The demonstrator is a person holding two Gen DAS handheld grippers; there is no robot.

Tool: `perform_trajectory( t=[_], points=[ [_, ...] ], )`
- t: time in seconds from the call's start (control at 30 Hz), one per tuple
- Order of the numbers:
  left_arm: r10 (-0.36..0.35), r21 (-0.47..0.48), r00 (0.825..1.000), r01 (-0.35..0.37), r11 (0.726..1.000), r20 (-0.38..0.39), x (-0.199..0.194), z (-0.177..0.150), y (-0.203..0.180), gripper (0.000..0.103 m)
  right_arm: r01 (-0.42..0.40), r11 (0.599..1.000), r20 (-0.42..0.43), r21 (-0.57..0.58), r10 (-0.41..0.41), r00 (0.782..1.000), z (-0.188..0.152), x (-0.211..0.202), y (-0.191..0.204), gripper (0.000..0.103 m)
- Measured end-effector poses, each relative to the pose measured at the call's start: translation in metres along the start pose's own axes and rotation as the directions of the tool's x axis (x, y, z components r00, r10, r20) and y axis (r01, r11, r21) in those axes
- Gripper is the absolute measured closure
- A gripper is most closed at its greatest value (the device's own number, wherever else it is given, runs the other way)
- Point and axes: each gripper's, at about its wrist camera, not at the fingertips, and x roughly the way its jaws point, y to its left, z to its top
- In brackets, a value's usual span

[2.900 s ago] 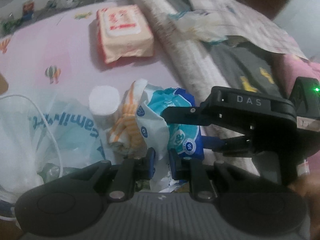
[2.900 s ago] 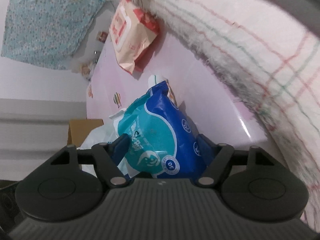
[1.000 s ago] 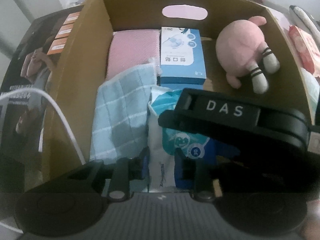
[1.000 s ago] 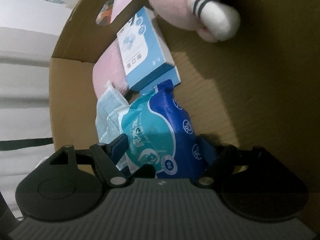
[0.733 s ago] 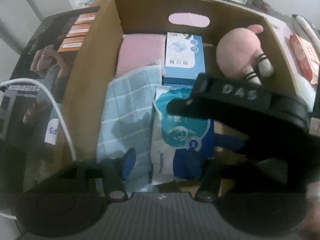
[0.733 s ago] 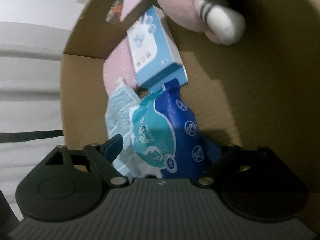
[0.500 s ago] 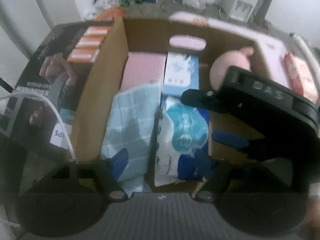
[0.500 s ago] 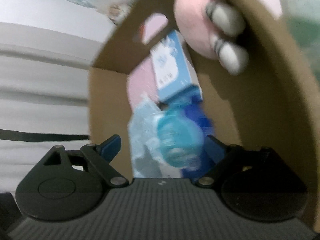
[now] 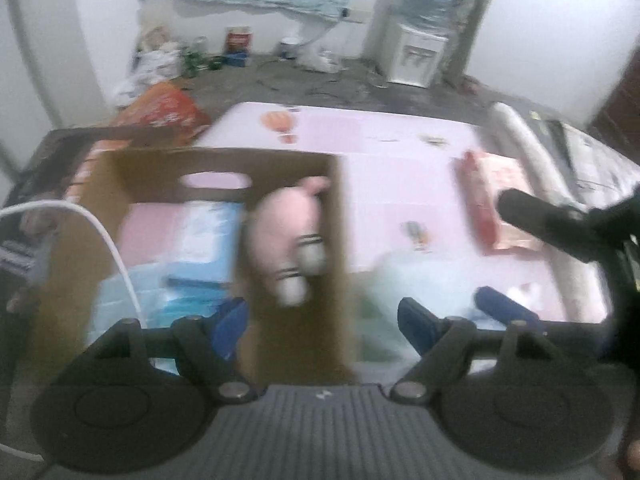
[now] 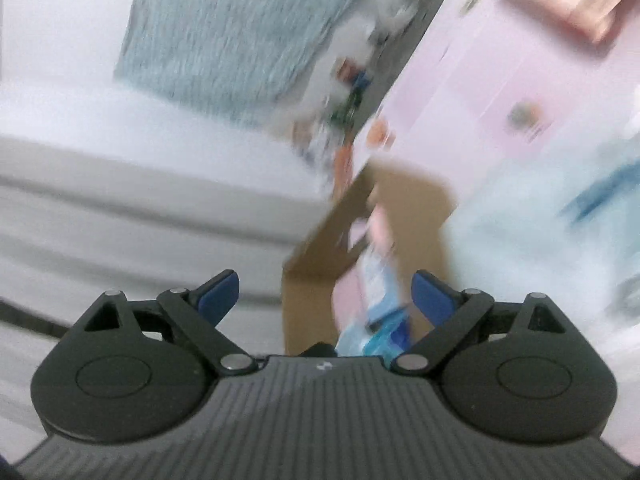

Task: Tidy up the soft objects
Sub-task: 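Reach the right tool to the clear cotton-swab bag and grasp it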

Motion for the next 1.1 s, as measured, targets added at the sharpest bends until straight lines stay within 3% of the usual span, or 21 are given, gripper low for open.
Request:
perform_trajectory(
  t=[0.17,0.3,0.5,0.67,0.8,1.0,1.03,1.1],
  points=[
    [-0.088,0.056,0.996,0.087,0.995,0.01,0.021,0.012,-0.08,0.02,0.057,0.997,0.139,0.043,-0.063,0.988,0.063,-0.085,-0.048,0.01],
    [-0.183,0.052,0.983,0.182,0.982,0.009,0.047,0.022,-0.146,0.023,0.082,0.99,0.265,0.116,-0.11,0.958,0.118,-0.148,-0.093,0.009],
    [-0.296,0.084,0.955,0.294,0.952,0.014,0.087,0.046,-0.239,0.03,-0.031,0.944,0.38,0.33,-0.102,0.919,0.187,-0.196,-0.161,0.009],
    [-0.347,0.001,0.938,0.347,0.938,0.013,0.124,0.072,-0.284,0.037,-0.115,0.877,0.389,0.467,-0.086,0.917,0.211,-0.179,-0.196,0.009],
    [-0.35,-0.059,0.935,0.347,0.936,-0.054,0.158,0.088,-0.306,0.045,-0.108,0.836,0.385,0.538,-0.13,0.913,0.223,-0.15,-0.215,0.008],
    [-0.318,-0.049,0.94,0.315,0.948,-0.12,0.188,0.094,-0.321,0.082,-0.11,0.787,0.4,0.607,-0.183,0.898,0.233,-0.112,-0.229,0.01],
    [-0.313,-0.042,0.941,0.311,0.95,-0.124,0.19,0.094,-0.324,0.093,-0.11,0.78,0.404,0.616,-0.192,0.894,0.237,-0.111,-0.233,0.011],
    [-0.301,-0.03,0.944,0.3,0.953,-0.133,0.192,0.094,-0.327,0.099,-0.108,0.77,0.41,0.629,-0.21,0.887,0.24,-0.106,-0.237,0.016]
  ],
)
